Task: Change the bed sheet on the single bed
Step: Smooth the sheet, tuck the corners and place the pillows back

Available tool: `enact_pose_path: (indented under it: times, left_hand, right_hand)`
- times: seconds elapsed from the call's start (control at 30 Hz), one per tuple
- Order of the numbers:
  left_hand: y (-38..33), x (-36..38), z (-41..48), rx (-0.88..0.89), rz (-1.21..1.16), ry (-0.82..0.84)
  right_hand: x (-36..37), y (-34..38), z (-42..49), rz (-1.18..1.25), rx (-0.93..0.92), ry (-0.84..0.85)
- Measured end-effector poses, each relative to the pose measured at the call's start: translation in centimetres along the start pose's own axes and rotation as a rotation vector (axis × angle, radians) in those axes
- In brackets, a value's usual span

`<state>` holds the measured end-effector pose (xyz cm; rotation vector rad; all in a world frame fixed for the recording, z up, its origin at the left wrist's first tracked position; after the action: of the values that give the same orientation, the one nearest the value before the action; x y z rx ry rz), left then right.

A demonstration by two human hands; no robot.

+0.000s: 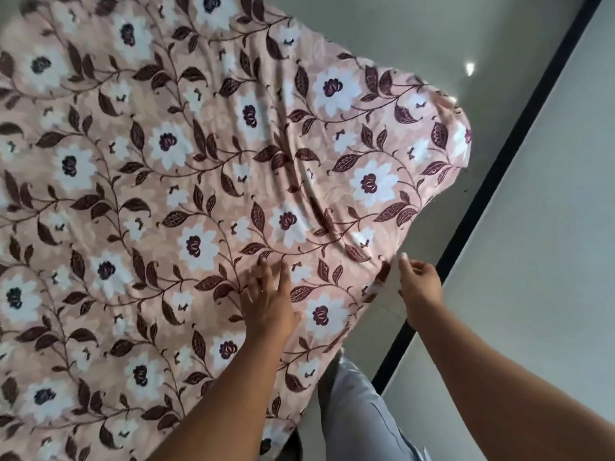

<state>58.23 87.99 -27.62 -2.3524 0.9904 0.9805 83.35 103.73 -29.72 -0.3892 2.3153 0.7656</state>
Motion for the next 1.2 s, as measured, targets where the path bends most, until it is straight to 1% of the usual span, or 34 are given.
enact_pose_path:
  times: [0.07,0.17,0.27,0.3,0.47,0.57,0.6,0.67,0.77,0.83,0.93,1.0,1.1,1.2]
  left_hand:
    - [-1.1,-0.1,0.5,0.022,0.034,-0.034]
    - [-2.8,-0.9,1.4,0.091,0.035,-0.153]
    - [-4.0,-1.4,2.7,0.138,0.031,-0.237]
    - [-4.2,-1.3,3.2,0.142,0.028,-0.241]
    - [-4.6,-1.0,3.9,0.159,0.025,-0.209]
    - [-4.7,-1.5,3.8,0.172,0.005,-0.159]
    - [-4.7,-1.6,3.7,0.17,0.001,-0.144]
    - [-4.7,-2.2,3.6,0.17,-0.002,-0.127]
    - [-5.6,-3.4,3.5,0.187,0.01,-0.117]
    - [-6.3,-4.2,3.6,0.204,0.028,-0.11]
    - [-8.5,-6.0,4.7,0.21,0.041,-0.129]
    - [-10.3,-6.9,6.5,0.196,0.034,-0.143]
    - [-12.7,-8.2,9.9,0.178,0.011,-0.113]
    - [-14.8,-7.8,13.0,0.124,-0.049,-0.001]
  right_hand:
    - [0.0,2.7,1.7,0.025,-0.04,-0.042]
    - [1.2,7.5,4.3,0.081,-0.073,-0.065]
    - [2.5,10.6,6.4,0.165,-0.029,-0.067]
    - [2.6,10.8,6.8,0.192,-0.01,-0.081]
    - [0.9,11.9,8.6,0.257,0.053,-0.163]
    - [-0.6,13.3,9.7,0.233,0.082,-0.115]
    - [-0.9,13.7,9.9,0.201,0.059,-0.088]
    - [-1.9,14.7,9.7,0.118,-0.016,-0.089]
    - [-3.4,16.1,9.7,0.088,-0.053,-0.168]
    - [-3.3,17.5,9.8,0.051,-0.148,-0.199]
    - [-2.6,20.5,10.2,-0.067,-0.323,-0.178]
    - [-1.6,22.7,10.9,-0.091,-0.395,-0.144]
    - [-0.6,24.8,13.6,-0.178,-0.429,-0.162]
    - [-0.7,25.8,16.4,-0.185,-0.382,-0.144]
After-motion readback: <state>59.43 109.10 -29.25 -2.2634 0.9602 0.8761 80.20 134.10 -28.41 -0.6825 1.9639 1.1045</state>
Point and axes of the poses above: each hand's wrist, its own z-axis towards the middle knuckle, its own x-axis out of the palm, y = z × x, the point moved 5 cm from there along z, towards the middle knuckle, and after that the axes turned 9 degrees about -y, right-handed, at the moved point
